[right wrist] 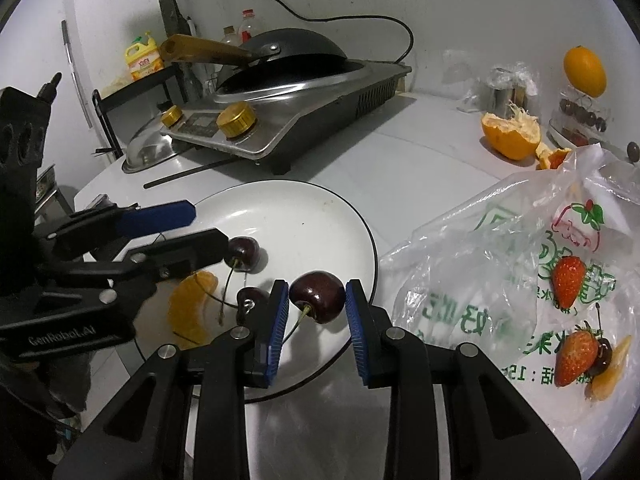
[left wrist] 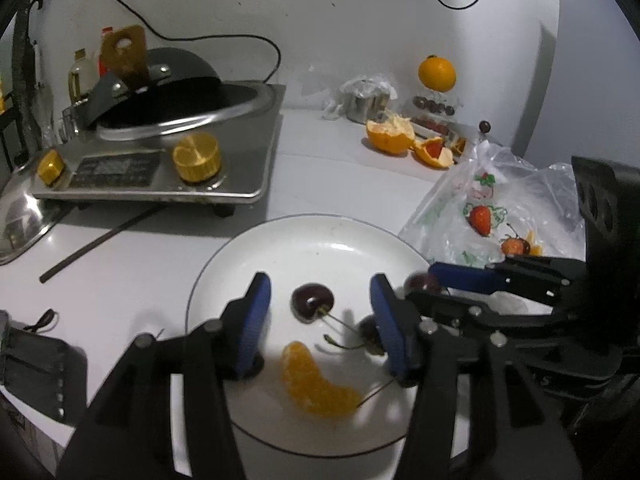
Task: Organize fruits
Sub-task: 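Open the right tool to drop its cherry on the plate while the left tool drops its cherry, then return the right tool to the bag and grasp a mandarin segment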
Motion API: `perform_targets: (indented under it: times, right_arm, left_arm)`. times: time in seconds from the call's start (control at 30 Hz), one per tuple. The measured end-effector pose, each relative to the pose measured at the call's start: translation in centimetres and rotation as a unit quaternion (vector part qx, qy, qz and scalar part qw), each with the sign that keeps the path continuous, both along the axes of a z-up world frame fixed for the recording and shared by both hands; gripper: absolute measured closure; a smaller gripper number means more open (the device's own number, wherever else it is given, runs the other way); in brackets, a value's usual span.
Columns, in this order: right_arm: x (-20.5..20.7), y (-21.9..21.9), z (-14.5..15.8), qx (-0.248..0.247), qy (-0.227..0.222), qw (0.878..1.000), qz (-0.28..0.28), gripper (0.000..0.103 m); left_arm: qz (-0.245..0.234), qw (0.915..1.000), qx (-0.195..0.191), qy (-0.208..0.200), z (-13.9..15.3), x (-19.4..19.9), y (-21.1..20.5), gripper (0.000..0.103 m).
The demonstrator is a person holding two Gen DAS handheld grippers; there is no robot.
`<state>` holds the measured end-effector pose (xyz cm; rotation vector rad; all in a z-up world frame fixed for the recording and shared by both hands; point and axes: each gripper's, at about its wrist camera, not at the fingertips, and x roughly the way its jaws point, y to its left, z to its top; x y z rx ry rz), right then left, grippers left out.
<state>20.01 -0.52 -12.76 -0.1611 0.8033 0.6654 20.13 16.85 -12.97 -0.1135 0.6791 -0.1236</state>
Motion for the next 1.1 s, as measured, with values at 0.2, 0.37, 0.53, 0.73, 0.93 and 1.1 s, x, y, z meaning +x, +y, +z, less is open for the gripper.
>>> perform_targets:
  times: [0.2,0.37,0.53,0.73,0.93,1.1]
  right_arm:
    - [-0.4,-1.5,1.2,0.005,-0.014,1.000,-0.002,0.051]
    - [-0.8,-3.5,2.2,0.010,-0.024,1.000,-0.010,0.051]
    - [-1.6,-5.7,3.3,0.012,-0.039,0.999,-0.020,0.051]
    - [-2.3,-9.1,4.3,0.010,-0.054,0.998,-0.039,0.051]
    - [-3.0,-12.6,5.1,0.000,-0.071,0.996,-0.061,0.051]
    - [-3.2,-15.2,5.0,-0.005,-0.076,0.994,-0.083,0.050]
  left_arm:
    - [0.018,0.9998,0.000,-0.013,1.3,-0.8,-0.3,0.035]
    - [0.023,0.9996,0.006,-0.017,1.9,-1.2,-1.4,0.035]
    - [0.021,0.9996,0.008,-0.013,2.0,-1.5,-2.8,0.035]
    - [0.012,0.9998,0.014,-0.010,2.2,-1.7,-5.4,0.035]
    - [-0.002,0.9997,0.021,-0.013,2.7,-1.7,-8.2,0.035]
    - [-0.018,0.9993,0.029,-0.013,3.1,-1.7,-10.6,0.035]
